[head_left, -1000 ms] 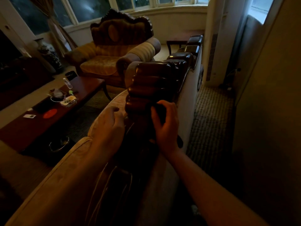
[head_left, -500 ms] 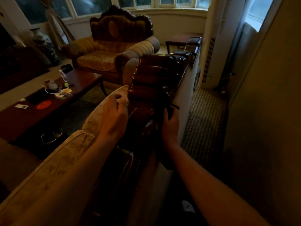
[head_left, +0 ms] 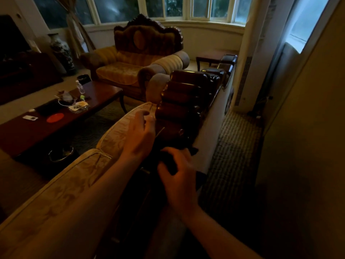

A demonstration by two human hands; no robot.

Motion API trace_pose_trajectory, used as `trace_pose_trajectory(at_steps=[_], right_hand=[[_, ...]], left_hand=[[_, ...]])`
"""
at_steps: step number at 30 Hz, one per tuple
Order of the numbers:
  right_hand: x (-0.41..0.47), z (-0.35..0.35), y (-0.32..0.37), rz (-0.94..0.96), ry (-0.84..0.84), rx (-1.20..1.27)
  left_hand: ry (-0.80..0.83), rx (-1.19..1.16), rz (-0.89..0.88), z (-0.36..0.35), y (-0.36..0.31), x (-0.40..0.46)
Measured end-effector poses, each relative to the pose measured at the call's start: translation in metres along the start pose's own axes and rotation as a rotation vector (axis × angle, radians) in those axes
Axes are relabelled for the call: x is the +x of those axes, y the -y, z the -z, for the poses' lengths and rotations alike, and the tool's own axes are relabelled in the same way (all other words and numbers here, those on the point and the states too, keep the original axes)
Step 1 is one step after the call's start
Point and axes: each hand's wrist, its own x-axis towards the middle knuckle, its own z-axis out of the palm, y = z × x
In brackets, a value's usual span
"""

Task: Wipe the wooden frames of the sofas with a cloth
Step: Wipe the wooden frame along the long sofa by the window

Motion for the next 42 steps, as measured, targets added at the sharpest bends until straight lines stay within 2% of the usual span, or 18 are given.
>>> trace_pose_trajectory(at_steps=[3,7,8,10,12,13,15,17,19,22,25,27,31,32,34,37,39,42], right_hand=[[0.007,-0.005,-0.006,0.14,-0.035,-0.086],[0.039,0.006,-0.019,0.043,-0.204,-0.076],[0.039,0.007,-0.016,0.082,-0.202,-0.123],[0.03,0.0,-0.002,0.355,-0.042,-0.271],[0.033,-0.008,0.007,0.605,0.193,-0.416],[0.049,-0.011,0.01,0.659,0.282,-0.502],[0.098,-0.019,0.018,0.585,0.396,-0.635],[0.145,-0.025,0.023,0.46,0.491,-0.758],[0.159,-0.03,0.026,0.46,0.54,-0.851],[0.117,-0.015,0.03,0.458,0.682,-0.692],[0.072,0.0,0.033,0.669,0.794,-0.599],[0.081,-0.007,0.039,0.712,0.825,-0.703],[0.124,-0.043,0.054,0.506,0.965,-1.008],[0.125,-0.048,0.056,0.479,0.981,-1.043],[0.11,-0.047,0.052,0.584,0.972,-1.089],[0.079,-0.034,0.043,0.706,0.934,-0.976],[0.09,-0.046,0.047,0.649,0.971,-1.015],[0.124,-0.08,0.052,0.361,0.981,-0.891]], left_hand=[[0.006,-0.082,0.023,0.002,-0.003,-0.002],[-0.033,-0.186,0.118,0.007,-0.004,-0.001],[-0.047,-0.249,0.168,0.008,-0.004,0.0],[-0.036,-0.384,0.276,0.015,-0.002,0.001],[-0.042,-0.668,0.496,0.026,-0.002,0.004],[-0.071,-0.834,0.617,0.032,-0.002,0.004],[-0.183,-0.981,0.734,0.044,0.003,0.007],[-0.238,-0.923,0.738,0.052,0.008,0.008],[-0.249,-0.865,0.73,0.056,0.014,0.009],[-0.252,-0.801,0.734,0.053,0.021,0.013],[-0.253,-0.777,0.719,0.046,0.019,0.016],[-0.248,-0.759,0.721,0.044,0.018,0.019],[-0.243,-0.674,0.675,0.051,0.02,0.027],[-0.248,-0.664,0.664,0.055,0.02,0.027],[-0.257,-0.66,0.639,0.062,0.021,0.025],[-0.252,-0.658,0.61,0.075,0.024,0.022],[-0.216,-0.64,0.603,0.082,0.024,0.017],[-0.115,-0.556,0.57,0.087,0.015,0.007]])
